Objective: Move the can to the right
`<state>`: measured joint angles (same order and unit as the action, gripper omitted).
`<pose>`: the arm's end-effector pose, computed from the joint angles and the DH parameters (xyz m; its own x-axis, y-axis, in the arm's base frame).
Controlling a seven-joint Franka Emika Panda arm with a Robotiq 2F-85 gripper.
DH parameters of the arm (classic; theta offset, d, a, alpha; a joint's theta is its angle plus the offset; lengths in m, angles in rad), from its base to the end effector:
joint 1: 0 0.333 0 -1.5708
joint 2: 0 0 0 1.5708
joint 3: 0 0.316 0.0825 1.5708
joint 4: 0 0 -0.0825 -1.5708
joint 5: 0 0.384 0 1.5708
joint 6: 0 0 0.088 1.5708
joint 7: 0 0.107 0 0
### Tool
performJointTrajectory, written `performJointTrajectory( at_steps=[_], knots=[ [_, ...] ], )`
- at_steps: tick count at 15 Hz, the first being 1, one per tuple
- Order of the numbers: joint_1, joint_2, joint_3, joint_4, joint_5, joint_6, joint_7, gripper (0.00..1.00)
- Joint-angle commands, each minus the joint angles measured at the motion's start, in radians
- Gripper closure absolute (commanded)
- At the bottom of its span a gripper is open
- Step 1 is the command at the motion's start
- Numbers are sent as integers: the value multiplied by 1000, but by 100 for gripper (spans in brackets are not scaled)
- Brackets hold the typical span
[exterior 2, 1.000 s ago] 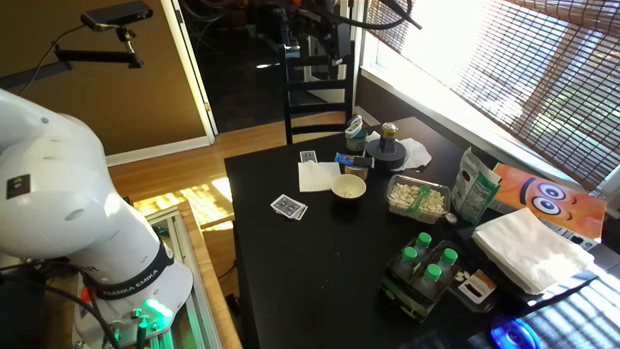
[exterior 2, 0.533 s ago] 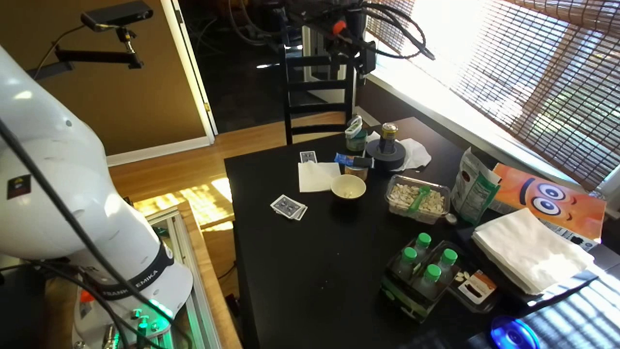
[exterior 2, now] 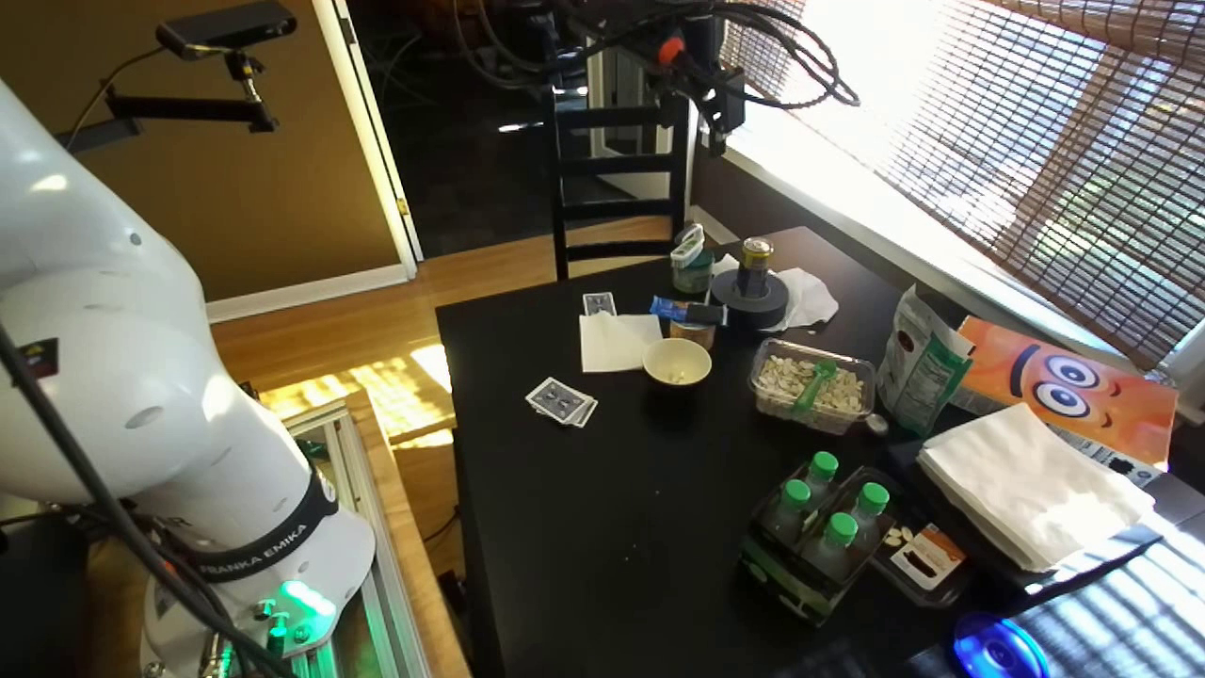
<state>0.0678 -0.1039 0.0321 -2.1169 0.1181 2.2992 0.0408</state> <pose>0.5433 0.0574 0.4884 0.9615 -0.0223 0.2739 0.0095 -0.9934 -0.1145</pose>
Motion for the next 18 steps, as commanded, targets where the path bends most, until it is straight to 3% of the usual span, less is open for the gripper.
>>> performJointTrajectory(
  at_steps=[1,4,8,10,13,14,18],
  knots=[
    [-8,203,11,164,-42,114,32,0],
    [6,357,4,328,-158,59,59,0],
    [36,545,4,536,-192,-30,35,0],
    [40,633,18,641,-155,-69,21,0],
    [6,763,83,789,-10,-71,-26,0],
    [30,658,44,639,-71,-29,6,0],
    [26,747,62,744,-36,-36,-2,0]
  ],
)
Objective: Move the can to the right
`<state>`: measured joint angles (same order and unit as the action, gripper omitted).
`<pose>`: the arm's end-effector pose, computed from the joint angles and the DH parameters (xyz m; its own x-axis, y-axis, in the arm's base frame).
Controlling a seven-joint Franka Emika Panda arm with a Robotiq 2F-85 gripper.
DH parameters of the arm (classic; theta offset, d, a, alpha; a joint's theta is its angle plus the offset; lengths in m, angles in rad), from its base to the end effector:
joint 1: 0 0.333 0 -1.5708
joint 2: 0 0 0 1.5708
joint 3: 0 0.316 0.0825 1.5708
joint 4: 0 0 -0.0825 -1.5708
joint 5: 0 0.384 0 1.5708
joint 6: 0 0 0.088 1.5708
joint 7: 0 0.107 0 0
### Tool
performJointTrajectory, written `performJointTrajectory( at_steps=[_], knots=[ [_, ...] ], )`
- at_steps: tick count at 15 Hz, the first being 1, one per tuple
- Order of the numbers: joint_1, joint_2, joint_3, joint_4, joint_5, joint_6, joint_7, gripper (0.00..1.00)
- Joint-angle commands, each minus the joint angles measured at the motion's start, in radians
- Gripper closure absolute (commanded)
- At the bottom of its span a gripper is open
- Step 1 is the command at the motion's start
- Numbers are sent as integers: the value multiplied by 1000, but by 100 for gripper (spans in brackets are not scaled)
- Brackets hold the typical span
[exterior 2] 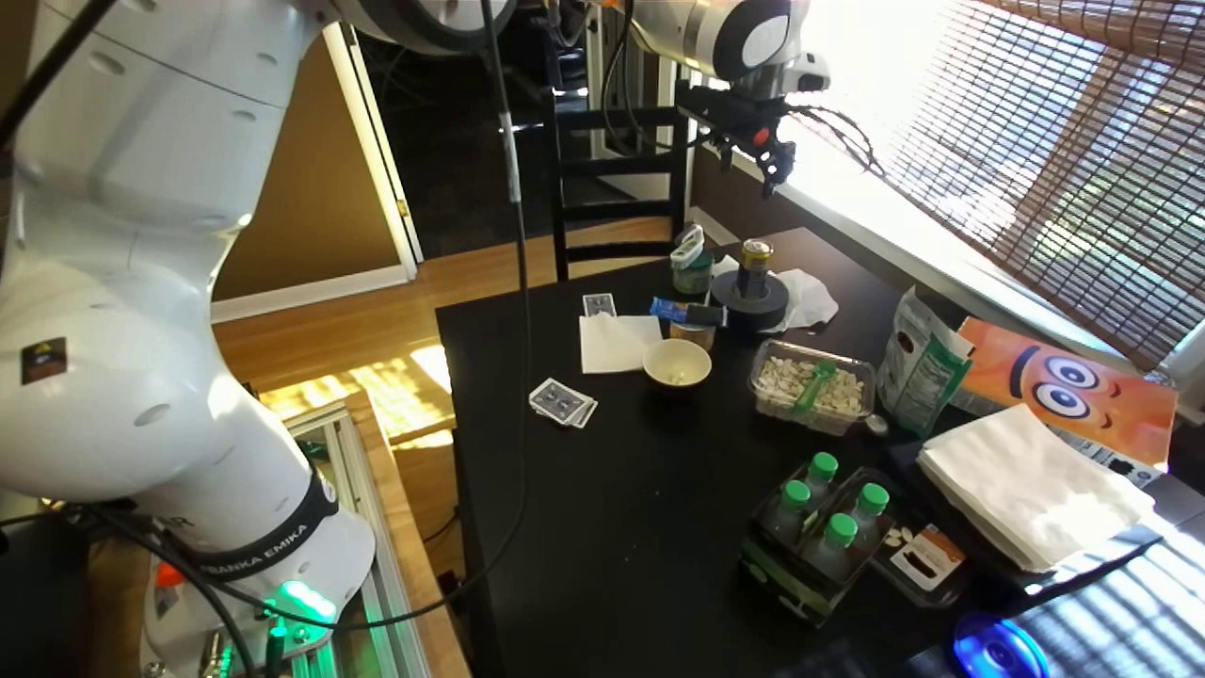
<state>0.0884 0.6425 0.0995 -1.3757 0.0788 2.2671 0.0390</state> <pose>0.7383 0.1255 0.3647 0.9694 0.0594 0.2381 0.0947 -0.9857 -0.1397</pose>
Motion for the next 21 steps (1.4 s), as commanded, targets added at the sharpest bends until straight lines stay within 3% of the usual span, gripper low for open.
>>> performJointTrajectory(
  at_steps=[1,5,9,13,21],
  knots=[
    [3,3,-5,9,4,-6,-1,0],
    [1,3,-3,18,6,-11,-2,0],
    [36,88,-46,124,-49,-94,43,0],
    [57,236,-48,303,-77,-218,22,0],
    [138,489,-111,634,-196,-321,22,0]
  ],
)
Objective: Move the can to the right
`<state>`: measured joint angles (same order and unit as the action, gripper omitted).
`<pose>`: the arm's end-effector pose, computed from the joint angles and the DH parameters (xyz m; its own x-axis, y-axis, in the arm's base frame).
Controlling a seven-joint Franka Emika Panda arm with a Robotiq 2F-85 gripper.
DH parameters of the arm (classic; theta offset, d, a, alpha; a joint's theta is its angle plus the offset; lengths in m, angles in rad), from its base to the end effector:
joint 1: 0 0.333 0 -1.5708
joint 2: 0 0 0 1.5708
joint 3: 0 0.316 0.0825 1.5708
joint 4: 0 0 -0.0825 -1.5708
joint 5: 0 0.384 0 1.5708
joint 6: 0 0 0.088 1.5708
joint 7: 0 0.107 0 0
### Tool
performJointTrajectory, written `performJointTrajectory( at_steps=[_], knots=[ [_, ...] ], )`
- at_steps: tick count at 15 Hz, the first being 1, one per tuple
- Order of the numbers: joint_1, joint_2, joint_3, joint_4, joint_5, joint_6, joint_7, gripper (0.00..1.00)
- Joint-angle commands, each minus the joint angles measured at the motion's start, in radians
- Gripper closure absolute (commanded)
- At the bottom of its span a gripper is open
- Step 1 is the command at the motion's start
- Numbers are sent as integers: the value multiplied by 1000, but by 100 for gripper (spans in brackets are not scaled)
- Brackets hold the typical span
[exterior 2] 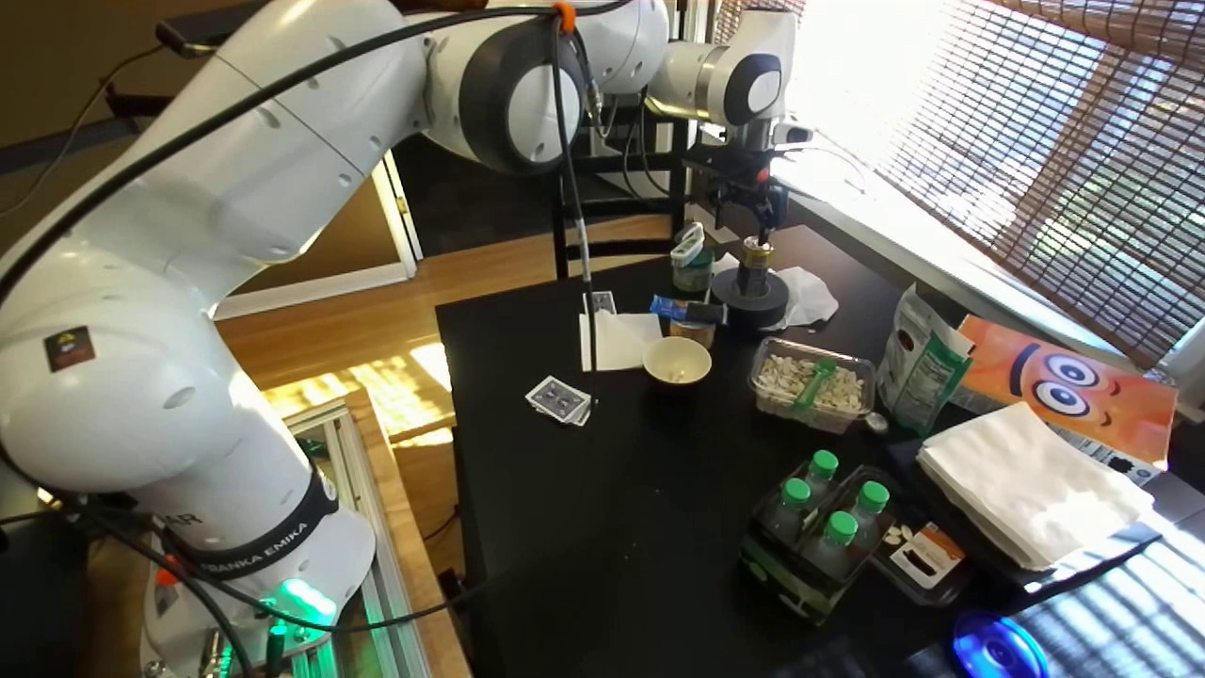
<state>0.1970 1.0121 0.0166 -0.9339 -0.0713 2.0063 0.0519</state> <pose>0.7775 0.1589 0.2652 0.9814 0.1818 0.0624 0.1789 -0.9826 0.0491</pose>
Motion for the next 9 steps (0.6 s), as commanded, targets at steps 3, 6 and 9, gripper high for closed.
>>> performJointTrajectory(
  at_steps=[3,6,9],
  knots=[
    [28,186,-21,282,-40,-18,-17,0],
    [25,141,-16,205,-25,-10,-11,0],
    [31,165,-33,239,-40,-1,6,0]
  ],
)
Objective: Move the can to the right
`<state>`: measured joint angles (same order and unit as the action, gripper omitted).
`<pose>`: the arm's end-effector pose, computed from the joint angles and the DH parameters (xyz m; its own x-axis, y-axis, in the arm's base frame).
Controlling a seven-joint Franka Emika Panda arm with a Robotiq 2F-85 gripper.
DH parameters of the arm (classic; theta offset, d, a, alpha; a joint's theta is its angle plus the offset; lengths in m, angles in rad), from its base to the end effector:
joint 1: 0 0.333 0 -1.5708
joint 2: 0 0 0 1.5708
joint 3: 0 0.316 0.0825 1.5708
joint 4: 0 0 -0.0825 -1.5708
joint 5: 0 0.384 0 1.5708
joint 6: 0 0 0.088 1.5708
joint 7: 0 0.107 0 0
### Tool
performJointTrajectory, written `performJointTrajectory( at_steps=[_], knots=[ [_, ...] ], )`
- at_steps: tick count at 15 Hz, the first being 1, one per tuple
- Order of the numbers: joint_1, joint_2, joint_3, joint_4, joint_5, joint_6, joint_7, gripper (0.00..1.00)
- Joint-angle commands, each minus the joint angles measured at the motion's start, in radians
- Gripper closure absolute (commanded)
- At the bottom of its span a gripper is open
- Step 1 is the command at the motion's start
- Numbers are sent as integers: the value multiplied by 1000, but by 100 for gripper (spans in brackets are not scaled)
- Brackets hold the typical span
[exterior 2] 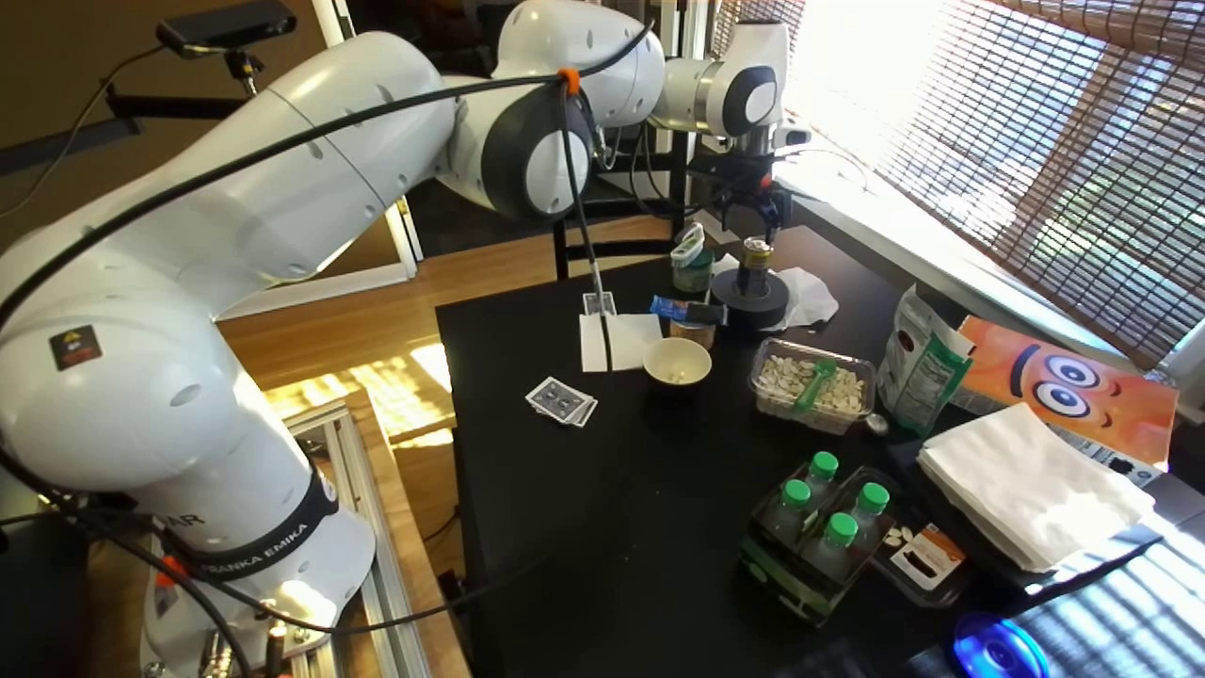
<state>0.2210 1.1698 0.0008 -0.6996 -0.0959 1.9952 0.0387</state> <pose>0.7966 0.1733 0.2514 0.9675 0.2185 0.1271 0.2087 -0.9742 0.0859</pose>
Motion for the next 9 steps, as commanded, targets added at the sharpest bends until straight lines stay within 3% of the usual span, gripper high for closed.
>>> performJointTrajectory(
  at_steps=[1,9],
  knots=[
    [1,24,-11,15,-5,34,13,0],
    [-12,93,-13,39,0,226,22,0]
  ],
)
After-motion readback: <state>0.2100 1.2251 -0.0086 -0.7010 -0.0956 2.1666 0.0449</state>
